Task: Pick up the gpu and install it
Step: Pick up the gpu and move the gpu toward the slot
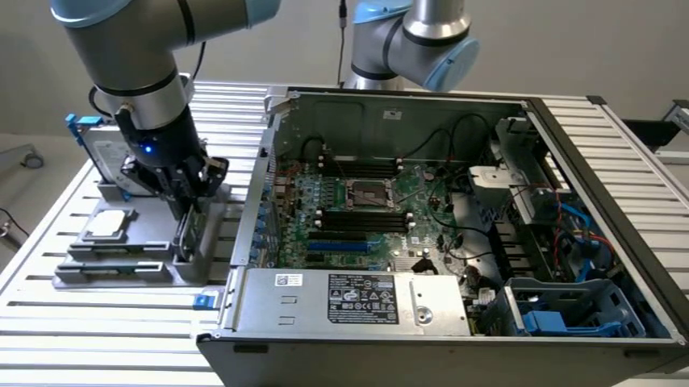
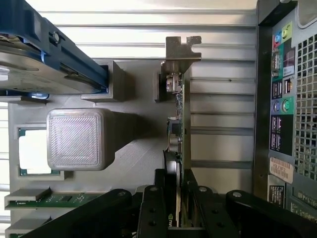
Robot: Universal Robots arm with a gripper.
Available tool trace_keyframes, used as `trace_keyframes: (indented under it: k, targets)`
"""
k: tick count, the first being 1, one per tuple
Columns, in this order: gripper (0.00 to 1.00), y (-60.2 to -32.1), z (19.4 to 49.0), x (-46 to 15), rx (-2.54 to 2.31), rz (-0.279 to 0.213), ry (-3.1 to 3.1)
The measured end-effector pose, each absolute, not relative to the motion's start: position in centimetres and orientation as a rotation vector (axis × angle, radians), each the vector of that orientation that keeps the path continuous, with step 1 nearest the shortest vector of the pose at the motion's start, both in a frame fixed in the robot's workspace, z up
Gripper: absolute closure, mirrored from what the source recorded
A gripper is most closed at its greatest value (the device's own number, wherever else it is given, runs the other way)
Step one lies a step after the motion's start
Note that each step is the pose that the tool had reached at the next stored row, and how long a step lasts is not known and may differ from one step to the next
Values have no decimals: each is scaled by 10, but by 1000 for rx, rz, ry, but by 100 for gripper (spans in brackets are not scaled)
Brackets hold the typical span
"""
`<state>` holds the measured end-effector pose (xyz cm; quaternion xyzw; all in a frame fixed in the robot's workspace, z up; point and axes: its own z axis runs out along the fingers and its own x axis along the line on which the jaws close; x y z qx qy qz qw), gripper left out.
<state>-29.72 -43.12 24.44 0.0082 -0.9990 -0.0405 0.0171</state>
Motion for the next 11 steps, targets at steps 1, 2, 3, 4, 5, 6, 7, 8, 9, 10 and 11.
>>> trace_keyframes:
  k: [1, 2, 3, 4, 5, 6, 7, 8, 9, 10, 11]
  targets:
    - [74, -431, 246, -297, 25, -129, -3105]
    - [74, -431, 247, -297, 26, -132, -3104]
    - [74, -431, 250, -297, 25, -135, -3104]
    - [74, -431, 252, -297, 26, -139, -3104]
    - [74, -431, 255, -297, 26, -142, -3104]
    - [74, -431, 258, -297, 26, -145, -3104]
    - [74, -431, 261, -297, 26, -148, -3104]
    - [74, -431, 264, -297, 26, -151, -3104]
    - [74, -431, 267, -297, 26, -154, -3103]
    - [74, -431, 271, -297, 26, -156, -3103]
    - [74, -431, 274, -297, 26, -158, -3103]
